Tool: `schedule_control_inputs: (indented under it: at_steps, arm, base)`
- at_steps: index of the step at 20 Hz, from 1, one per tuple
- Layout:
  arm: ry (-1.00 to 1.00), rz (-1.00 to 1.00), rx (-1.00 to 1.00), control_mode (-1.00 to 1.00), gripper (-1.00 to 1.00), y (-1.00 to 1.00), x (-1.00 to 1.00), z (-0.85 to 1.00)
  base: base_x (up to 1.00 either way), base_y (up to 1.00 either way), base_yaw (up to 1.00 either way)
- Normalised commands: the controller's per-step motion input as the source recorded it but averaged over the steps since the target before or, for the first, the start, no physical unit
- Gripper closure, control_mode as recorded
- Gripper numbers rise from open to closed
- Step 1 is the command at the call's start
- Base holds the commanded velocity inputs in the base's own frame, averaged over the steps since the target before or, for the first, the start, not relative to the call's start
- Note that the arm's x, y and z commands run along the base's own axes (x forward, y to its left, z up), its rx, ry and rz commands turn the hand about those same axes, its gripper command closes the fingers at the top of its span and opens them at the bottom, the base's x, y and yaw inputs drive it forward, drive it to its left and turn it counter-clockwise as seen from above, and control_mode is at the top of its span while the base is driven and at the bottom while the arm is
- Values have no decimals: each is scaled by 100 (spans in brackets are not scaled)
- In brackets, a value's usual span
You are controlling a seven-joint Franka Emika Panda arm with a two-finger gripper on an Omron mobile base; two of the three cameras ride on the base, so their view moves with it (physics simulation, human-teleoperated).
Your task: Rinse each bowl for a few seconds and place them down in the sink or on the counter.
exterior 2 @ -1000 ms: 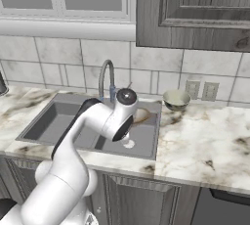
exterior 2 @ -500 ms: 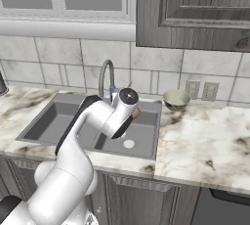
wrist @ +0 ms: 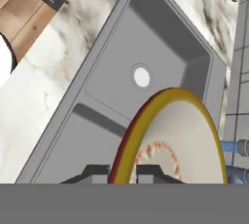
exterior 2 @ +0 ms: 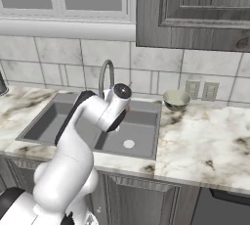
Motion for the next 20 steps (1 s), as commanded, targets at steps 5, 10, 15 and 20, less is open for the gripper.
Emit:
schedule_control_inputs:
  at_steps: [5, 10, 15, 20]
  arm:
    - [0, 10, 0, -100, 100, 29, 26, -11]
    - [0, 10, 2, -100, 100, 26, 34, -16]
    - [0, 9, 2, -100, 100, 16, 43, -21]
    - [0, 9, 1, -100, 100, 10, 49, -27]
  base:
    - [0, 0, 0]
    - [0, 0, 0]
    - [0, 0, 0]
    - [0, 0, 0]
